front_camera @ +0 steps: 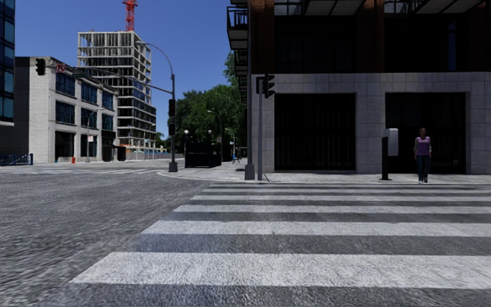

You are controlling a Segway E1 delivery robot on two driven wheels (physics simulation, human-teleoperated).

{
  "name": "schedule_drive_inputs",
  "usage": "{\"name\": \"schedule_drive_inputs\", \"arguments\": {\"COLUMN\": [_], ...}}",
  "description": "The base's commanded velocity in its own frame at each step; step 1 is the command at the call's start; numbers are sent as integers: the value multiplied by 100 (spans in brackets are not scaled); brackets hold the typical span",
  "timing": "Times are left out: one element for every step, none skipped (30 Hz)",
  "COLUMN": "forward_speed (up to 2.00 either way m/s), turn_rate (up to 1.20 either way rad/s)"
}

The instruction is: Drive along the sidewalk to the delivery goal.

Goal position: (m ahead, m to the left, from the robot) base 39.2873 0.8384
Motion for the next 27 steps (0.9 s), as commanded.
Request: {"name": "schedule_drive_inputs", "arguments": {"forward_speed": [200, 200, 200, 200, 200, 200, 200, 200, 200, 200, 200, 200, 200, 200, 200, 200, 200, 200, 200, 200, 200, 200, 200, 200, 200, 200, 200], "turn_rate": [0, 0, 0, 0, 0, 0, 0, 0, 0, 0, 0, 0, 0, 0, -4, -21, -21, -29, -31, -31, -32, -33, -36, -36, -38, -39, -39]}}
